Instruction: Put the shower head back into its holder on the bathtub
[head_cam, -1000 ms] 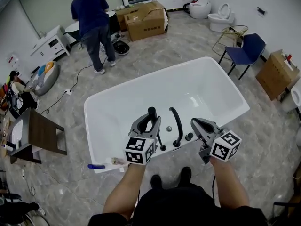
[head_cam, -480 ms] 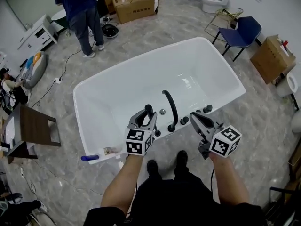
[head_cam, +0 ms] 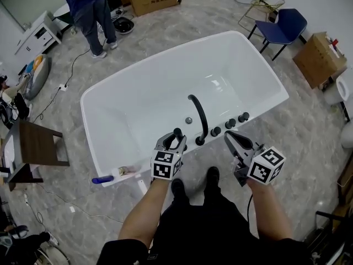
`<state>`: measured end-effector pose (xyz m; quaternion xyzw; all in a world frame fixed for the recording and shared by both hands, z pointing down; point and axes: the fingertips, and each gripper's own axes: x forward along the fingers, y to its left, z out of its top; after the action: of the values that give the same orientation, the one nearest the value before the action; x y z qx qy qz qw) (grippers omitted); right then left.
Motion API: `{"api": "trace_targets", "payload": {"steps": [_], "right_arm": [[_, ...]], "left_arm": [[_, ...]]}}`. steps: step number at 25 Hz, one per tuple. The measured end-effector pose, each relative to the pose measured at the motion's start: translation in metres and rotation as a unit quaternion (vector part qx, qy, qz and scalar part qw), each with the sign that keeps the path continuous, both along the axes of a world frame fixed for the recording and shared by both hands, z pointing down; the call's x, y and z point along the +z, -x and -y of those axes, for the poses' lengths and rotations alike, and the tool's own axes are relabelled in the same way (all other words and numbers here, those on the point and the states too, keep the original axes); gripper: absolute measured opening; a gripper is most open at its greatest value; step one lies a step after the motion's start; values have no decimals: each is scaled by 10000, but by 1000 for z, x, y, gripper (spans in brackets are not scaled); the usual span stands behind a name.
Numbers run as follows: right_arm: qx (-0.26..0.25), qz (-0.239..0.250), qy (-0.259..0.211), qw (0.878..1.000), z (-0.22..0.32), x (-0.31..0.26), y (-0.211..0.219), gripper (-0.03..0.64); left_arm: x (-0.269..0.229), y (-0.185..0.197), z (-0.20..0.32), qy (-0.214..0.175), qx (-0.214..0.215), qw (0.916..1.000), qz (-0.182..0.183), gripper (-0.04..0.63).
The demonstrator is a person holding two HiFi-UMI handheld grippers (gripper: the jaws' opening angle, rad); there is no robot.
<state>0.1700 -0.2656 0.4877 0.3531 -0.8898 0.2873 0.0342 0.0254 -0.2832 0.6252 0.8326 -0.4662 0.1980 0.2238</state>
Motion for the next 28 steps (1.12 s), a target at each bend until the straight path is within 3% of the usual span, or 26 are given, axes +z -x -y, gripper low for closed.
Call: {"api": "trace_targets", "payload": {"steps": [28], "right_arm": [[-94, -74, 598, 9981, -7, 47, -14, 17]], "left_arm": [[125, -3, -28, 1210, 167, 9902, 670, 147]]}}
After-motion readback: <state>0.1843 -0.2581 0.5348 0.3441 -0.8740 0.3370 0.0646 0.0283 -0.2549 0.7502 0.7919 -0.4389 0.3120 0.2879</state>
